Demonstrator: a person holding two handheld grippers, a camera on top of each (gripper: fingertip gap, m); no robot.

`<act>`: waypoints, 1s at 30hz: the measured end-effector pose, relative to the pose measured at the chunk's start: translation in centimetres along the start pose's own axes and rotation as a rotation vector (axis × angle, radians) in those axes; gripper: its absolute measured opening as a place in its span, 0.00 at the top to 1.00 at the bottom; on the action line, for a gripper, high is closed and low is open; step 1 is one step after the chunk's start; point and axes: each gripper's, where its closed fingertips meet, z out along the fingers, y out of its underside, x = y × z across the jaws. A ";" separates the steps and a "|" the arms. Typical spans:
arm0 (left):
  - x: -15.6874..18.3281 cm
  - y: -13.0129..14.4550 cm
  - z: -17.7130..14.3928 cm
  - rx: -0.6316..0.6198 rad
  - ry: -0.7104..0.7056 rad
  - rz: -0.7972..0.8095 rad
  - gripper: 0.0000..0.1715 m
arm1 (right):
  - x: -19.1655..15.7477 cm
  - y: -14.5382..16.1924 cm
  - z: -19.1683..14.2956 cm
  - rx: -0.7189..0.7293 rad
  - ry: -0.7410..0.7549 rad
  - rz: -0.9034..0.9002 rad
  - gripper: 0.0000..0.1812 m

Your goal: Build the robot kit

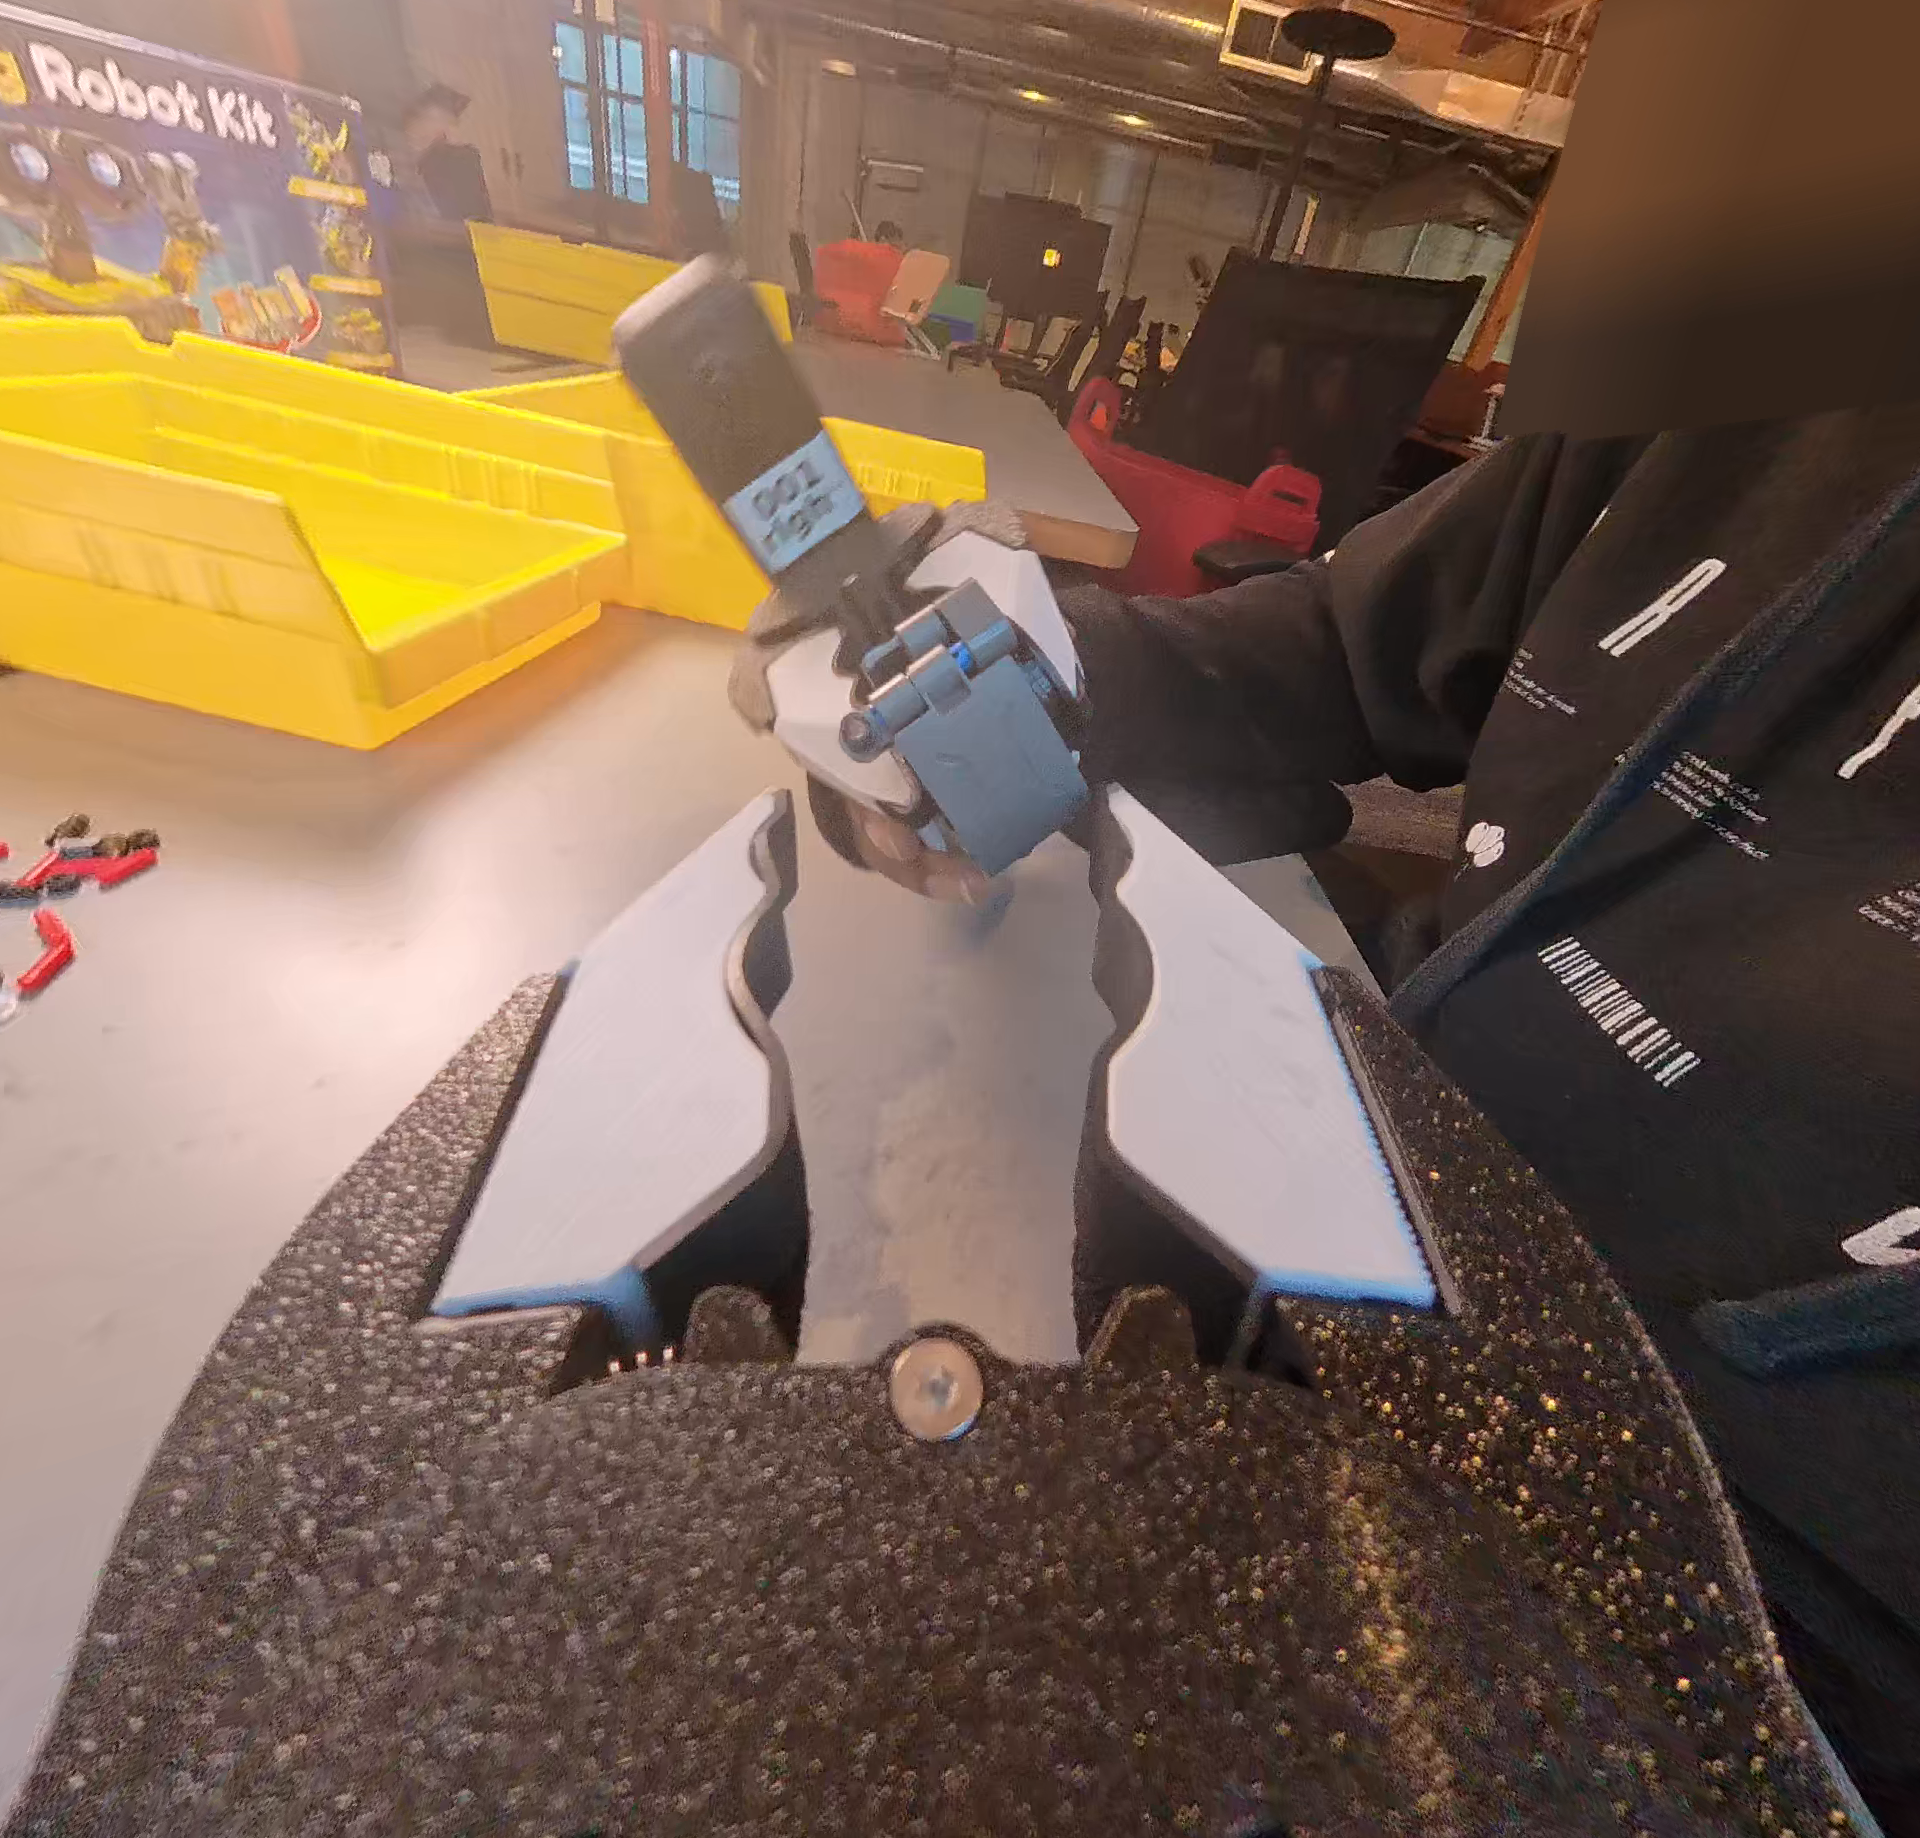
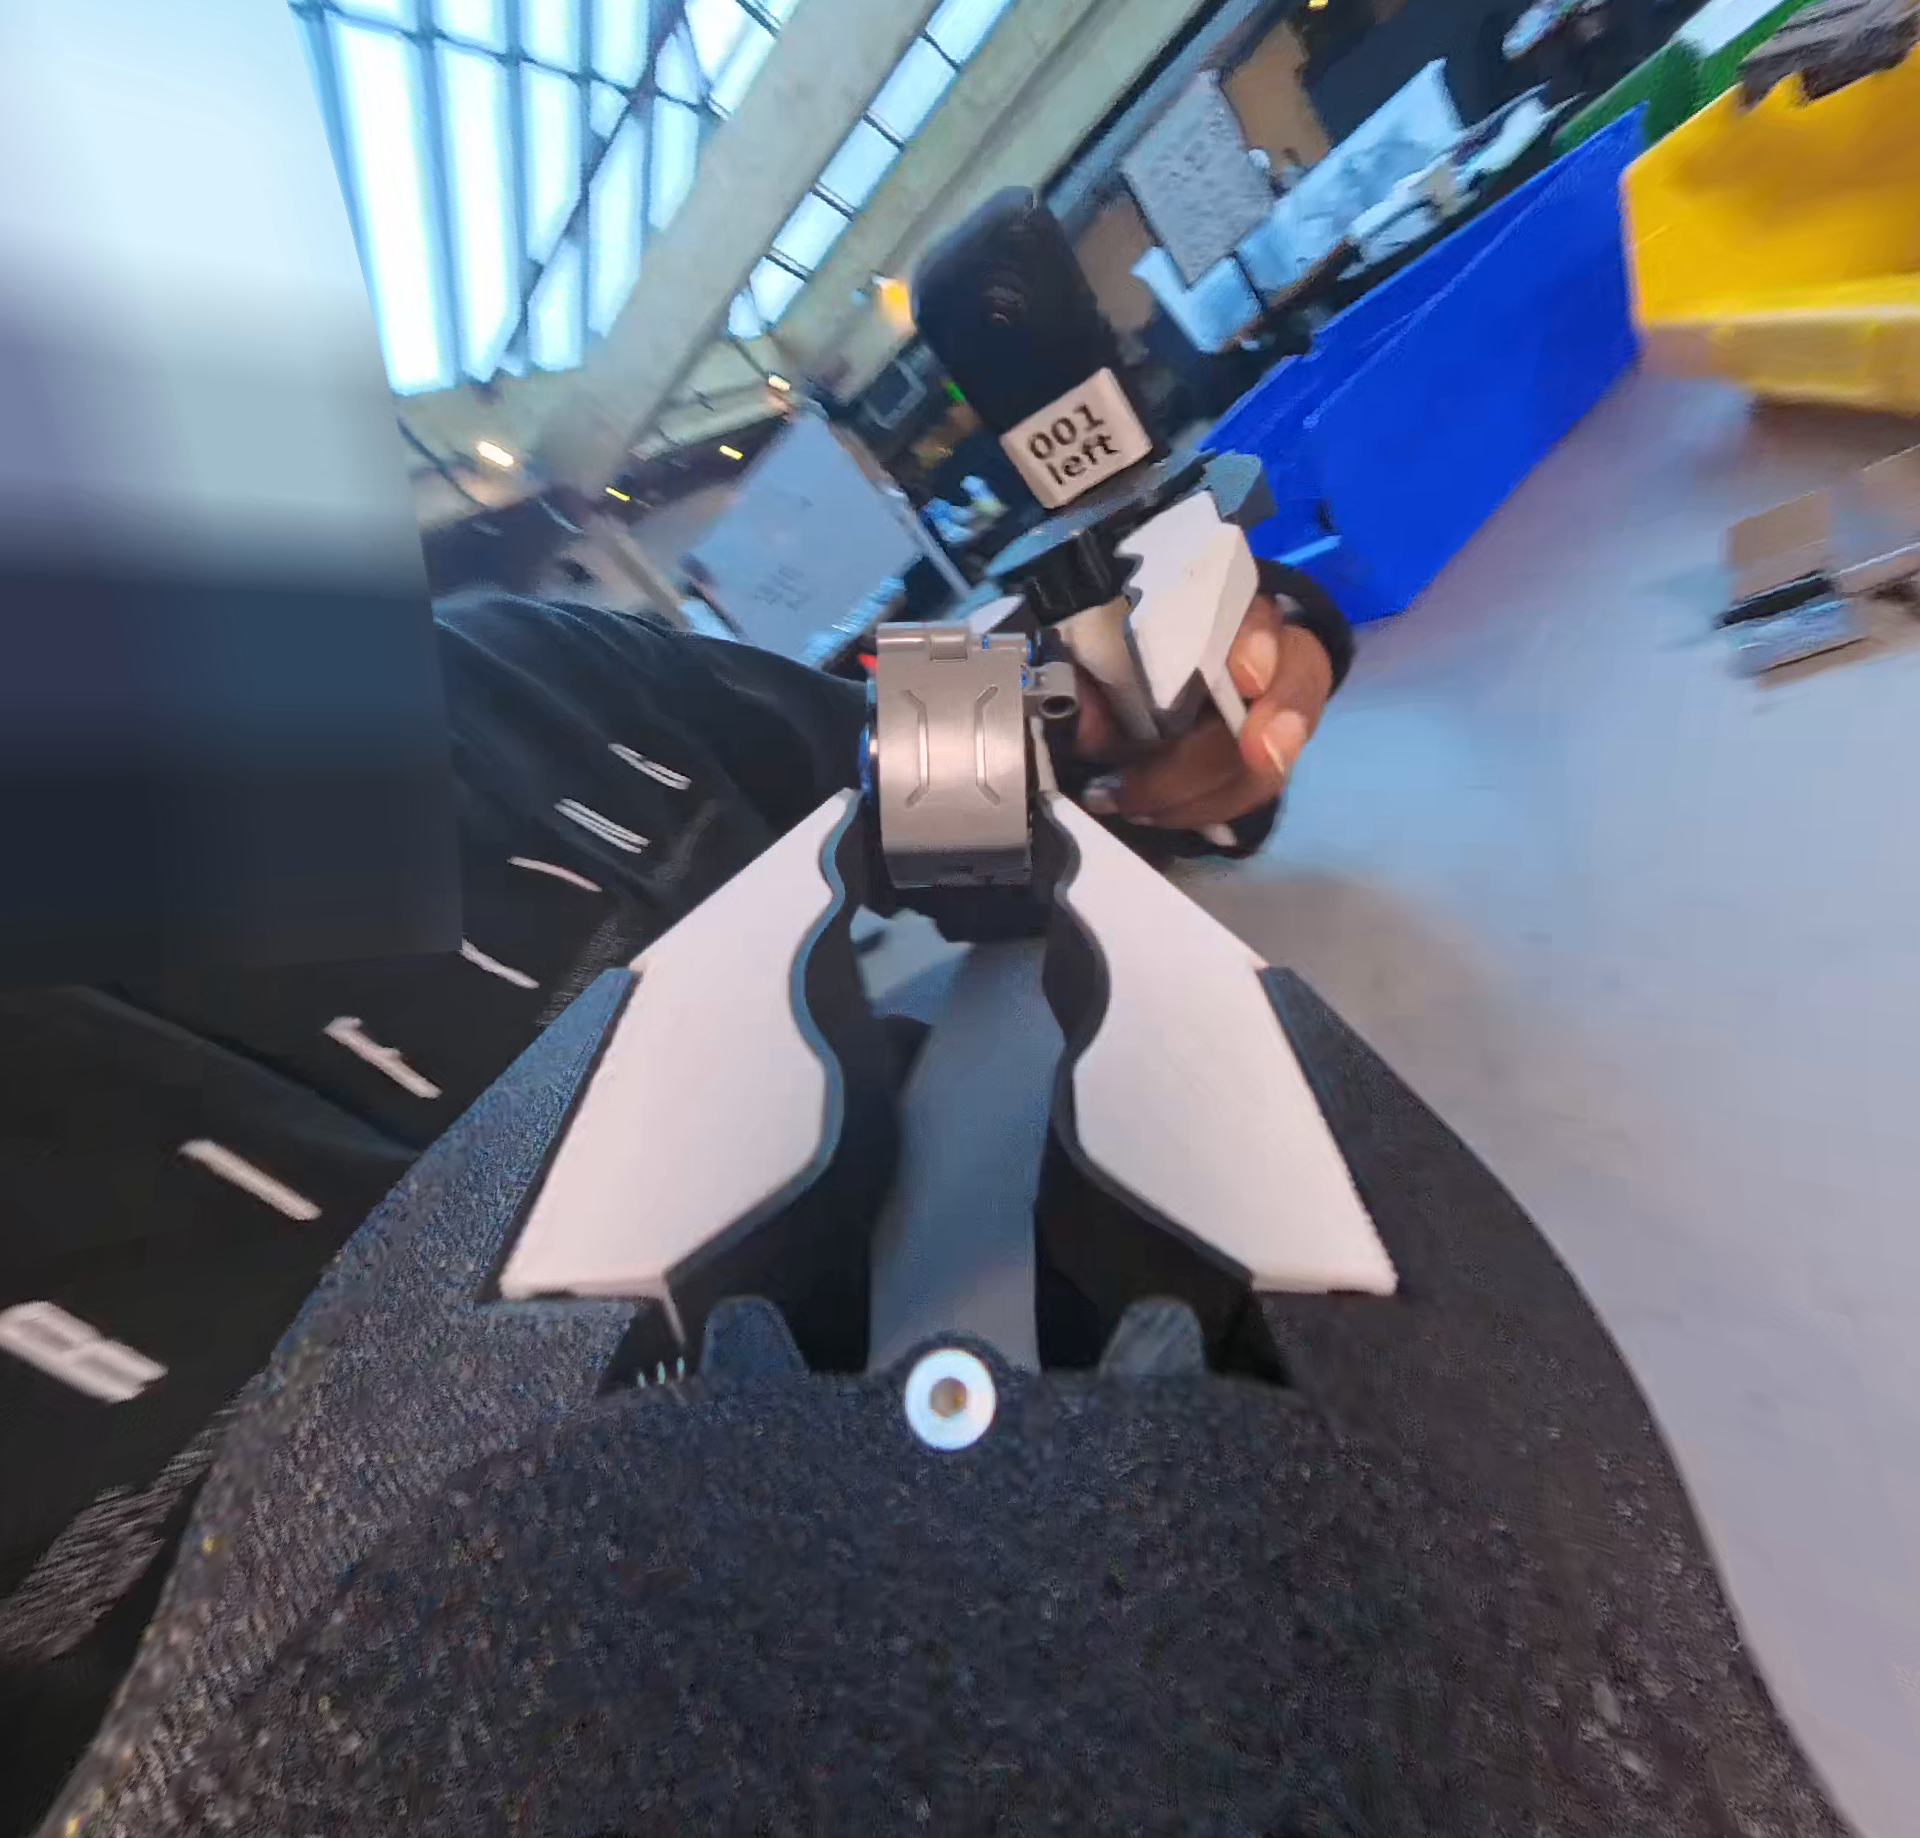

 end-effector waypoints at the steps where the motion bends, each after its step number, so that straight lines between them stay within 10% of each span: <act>1: 0.5 -0.4 0.2 0.018 0.010 0.020 0.69 | -0.5 -0.2 0.1 0.029 -0.062 0.062 0.83; 5: 1.4 -1.5 0.3 0.041 -0.018 0.078 0.73 | -1.6 -0.7 0.4 0.107 -0.224 0.243 0.83; 15: -1.5 -1.3 -0.1 0.005 -0.194 0.005 0.73 | 1.1 -2.3 -0.3 0.228 -0.083 0.256 0.82; 30: -3.4 -0.4 -0.6 -0.026 -0.278 -0.066 0.74 | 3.3 -2.2 -0.4 0.128 0.300 -0.119 0.75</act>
